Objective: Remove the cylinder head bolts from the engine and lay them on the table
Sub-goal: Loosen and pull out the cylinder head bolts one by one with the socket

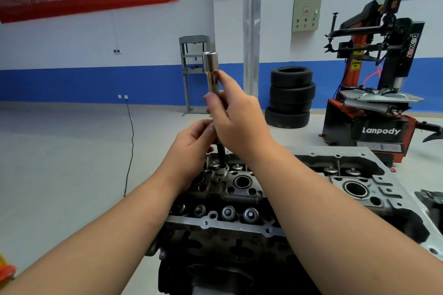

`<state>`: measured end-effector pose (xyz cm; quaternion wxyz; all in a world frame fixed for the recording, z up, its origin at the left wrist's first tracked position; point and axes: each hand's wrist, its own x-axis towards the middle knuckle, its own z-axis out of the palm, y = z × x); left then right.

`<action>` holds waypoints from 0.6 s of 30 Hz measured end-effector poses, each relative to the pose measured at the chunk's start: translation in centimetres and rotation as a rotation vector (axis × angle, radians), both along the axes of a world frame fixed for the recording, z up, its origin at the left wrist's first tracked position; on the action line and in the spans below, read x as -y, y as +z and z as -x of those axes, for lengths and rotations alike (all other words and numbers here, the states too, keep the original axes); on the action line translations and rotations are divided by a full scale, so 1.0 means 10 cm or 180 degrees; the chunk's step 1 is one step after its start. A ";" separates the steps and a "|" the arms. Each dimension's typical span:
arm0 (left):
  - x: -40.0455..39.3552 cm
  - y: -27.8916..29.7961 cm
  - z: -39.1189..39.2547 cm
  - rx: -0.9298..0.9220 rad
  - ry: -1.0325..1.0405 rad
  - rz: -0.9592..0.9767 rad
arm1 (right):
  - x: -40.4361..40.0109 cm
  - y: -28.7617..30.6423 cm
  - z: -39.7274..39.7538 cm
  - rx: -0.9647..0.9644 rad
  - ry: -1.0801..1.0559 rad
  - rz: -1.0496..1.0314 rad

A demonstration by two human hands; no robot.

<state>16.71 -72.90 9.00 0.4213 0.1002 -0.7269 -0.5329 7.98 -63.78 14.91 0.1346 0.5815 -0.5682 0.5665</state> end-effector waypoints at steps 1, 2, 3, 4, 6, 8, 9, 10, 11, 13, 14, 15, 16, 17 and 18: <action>0.01 0.00 0.00 -0.0076 0.0033 0.0017 | -0.01 0.00 -0.01 -0.0037 -0.0010 0.0071; 0.02 -0.01 0.00 -0.0146 0.0052 0.0019 | -0.01 0.00 -0.01 -0.0106 -0.0038 0.0153; 0.03 -0.02 0.00 -0.0175 0.0073 0.0016 | -0.01 0.00 -0.01 -0.0202 -0.0088 0.0229; 0.02 -0.01 0.01 -0.0177 0.0089 0.0010 | -0.01 -0.01 -0.01 -0.0298 -0.0150 0.0296; 0.01 -0.01 0.01 -0.0123 0.0061 -0.0014 | 0.00 -0.02 -0.01 -0.0310 -0.0204 0.0342; 0.00 0.01 0.01 0.0001 -0.0041 -0.0064 | 0.02 -0.01 0.00 -0.0112 -0.0117 0.0192; 0.00 0.01 0.00 0.0036 -0.0088 -0.0081 | 0.02 -0.01 0.01 -0.0013 -0.0065 0.0098; 0.00 0.01 0.00 0.0043 -0.0095 -0.0064 | 0.02 -0.01 0.02 0.0041 -0.0042 0.0037; 0.01 0.00 0.00 0.0038 -0.0062 -0.0025 | 0.02 -0.02 0.02 0.0050 -0.0040 0.0015; 0.03 -0.01 0.00 -0.0034 0.0014 0.0028 | 0.02 -0.02 0.02 0.0021 -0.0051 0.0072; 0.03 -0.02 0.01 -0.0089 0.0017 0.0032 | 0.01 -0.01 0.02 -0.0008 -0.0061 0.0126; 0.04 -0.03 0.01 -0.0118 0.0026 0.0032 | 0.01 -0.01 0.01 -0.0061 -0.0083 0.0178; 0.04 -0.03 0.01 -0.0123 0.0051 0.0030 | 0.01 -0.01 0.02 -0.0124 -0.0107 0.0225; 0.03 -0.02 0.00 -0.0113 0.0070 0.0021 | 0.01 -0.01 0.03 -0.0159 -0.0111 0.0242; 0.02 -0.02 0.00 -0.0081 0.0083 0.0017 | 0.01 -0.01 0.03 -0.0142 -0.0105 0.0223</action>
